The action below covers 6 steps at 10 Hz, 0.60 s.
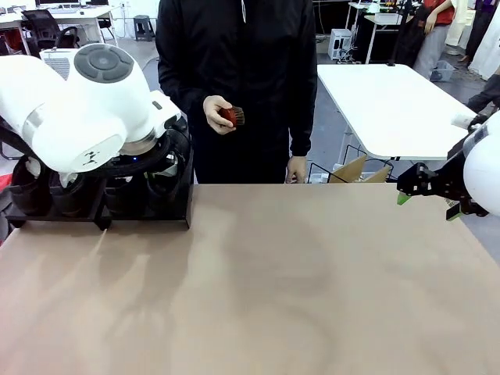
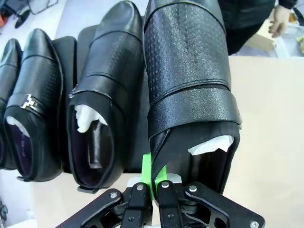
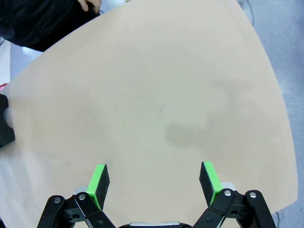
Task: Organize the shoes by placing them on the stand.
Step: Place the Shoe from the middle of the table onto the Shoes Stand.
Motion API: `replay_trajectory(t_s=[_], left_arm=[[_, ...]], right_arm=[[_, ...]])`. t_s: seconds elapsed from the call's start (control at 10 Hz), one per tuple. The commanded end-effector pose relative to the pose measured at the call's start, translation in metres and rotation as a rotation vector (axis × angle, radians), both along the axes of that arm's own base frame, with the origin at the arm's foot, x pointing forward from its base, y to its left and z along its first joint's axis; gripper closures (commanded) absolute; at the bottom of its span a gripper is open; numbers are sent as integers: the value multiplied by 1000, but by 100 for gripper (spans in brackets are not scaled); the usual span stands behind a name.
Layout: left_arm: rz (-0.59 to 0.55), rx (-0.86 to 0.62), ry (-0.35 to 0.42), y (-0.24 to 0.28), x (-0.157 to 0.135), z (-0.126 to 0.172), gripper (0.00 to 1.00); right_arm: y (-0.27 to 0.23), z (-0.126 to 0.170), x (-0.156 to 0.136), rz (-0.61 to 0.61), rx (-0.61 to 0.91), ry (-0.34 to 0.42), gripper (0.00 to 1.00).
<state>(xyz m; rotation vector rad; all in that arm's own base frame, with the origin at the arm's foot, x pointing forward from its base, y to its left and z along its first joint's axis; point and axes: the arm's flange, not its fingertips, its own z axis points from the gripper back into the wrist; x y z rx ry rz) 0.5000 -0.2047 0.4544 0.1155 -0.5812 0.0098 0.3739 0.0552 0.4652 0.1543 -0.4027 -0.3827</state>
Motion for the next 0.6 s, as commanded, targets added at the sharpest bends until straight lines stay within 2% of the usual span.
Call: replay_trajectory(t_s=[0.0, 0.5], left_arm=[[44, -2, -57, -9, 11, -9, 100], [56, -17, -60, -11, 23, -24, 100]], right_arm=[[-3, 0, 0, 15, -6, -3, 0], [-3, 0, 0, 15, -6, -3, 0]])
